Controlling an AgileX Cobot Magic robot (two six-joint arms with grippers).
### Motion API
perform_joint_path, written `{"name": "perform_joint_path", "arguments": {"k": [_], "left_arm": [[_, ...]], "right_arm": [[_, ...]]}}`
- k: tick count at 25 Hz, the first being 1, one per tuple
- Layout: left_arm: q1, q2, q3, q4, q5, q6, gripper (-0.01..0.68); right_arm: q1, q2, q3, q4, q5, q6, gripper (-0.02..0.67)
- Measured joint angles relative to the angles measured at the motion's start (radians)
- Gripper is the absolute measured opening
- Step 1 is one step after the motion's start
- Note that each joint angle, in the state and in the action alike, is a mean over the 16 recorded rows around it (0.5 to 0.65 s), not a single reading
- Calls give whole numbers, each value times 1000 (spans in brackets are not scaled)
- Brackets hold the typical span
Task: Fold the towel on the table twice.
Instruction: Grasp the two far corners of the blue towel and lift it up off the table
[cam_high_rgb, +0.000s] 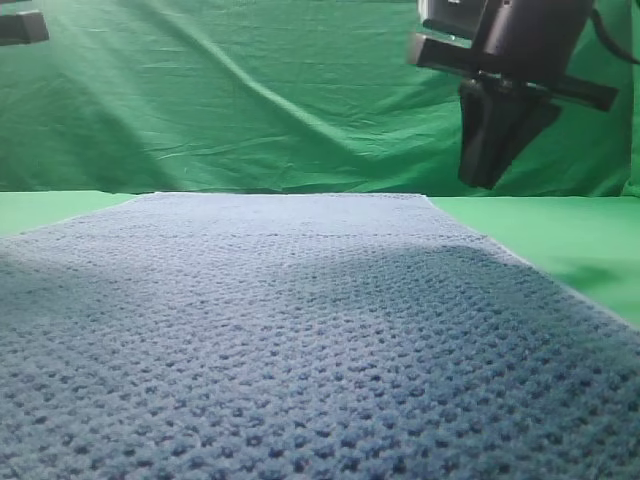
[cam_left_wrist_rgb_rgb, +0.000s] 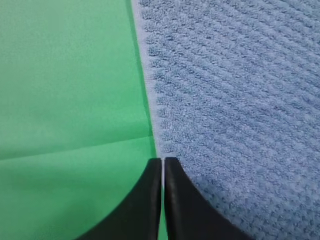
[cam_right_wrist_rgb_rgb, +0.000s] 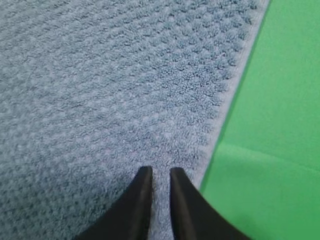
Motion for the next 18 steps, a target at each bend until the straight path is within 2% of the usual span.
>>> {"name": "perform_joint_path", "arguments": {"k": [6,10,14,18], "left_arm": [[0,58,-19,-36,-16,3,341],[0,82,-21,-62,-35,4,498],[0,105,-22,-80,-57,3,614],[0,131,-23,-81,-77,3,639]], "right_arm": [[0,41,-9,-2,-37,1,494],[0,51,-10,-2,-64,1,609],[0,64,-11,-2,-89,1,647],[0,82,-12,-3,-112,1,647]]}}
